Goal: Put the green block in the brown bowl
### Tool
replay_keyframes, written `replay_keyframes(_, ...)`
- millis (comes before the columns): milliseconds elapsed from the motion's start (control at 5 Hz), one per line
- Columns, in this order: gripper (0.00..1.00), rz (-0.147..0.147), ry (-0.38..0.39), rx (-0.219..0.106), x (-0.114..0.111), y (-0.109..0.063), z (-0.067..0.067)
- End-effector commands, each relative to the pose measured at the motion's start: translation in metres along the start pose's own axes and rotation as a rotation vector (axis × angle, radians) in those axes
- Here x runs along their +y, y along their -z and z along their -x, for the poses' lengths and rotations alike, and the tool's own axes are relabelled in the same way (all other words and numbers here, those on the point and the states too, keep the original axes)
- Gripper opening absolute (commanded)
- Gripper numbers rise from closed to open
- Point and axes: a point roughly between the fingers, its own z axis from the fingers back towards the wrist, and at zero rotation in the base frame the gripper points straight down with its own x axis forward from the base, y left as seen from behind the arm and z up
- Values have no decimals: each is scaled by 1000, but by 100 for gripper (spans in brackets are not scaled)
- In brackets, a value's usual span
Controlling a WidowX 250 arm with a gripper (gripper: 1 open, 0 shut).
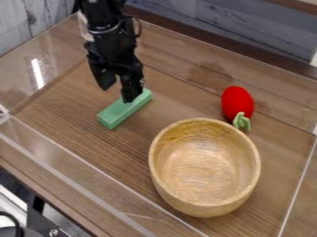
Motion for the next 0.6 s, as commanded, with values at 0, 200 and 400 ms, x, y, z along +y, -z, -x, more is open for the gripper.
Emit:
replay_keyframes(0, 100, -15, -22, -26, 8, 2, -7)
replay_keyframes(200, 0, -12, -19, -23, 0, 14, -14)
replay_keyframes(400, 100, -3, -17, -16, -7, 21, -21)
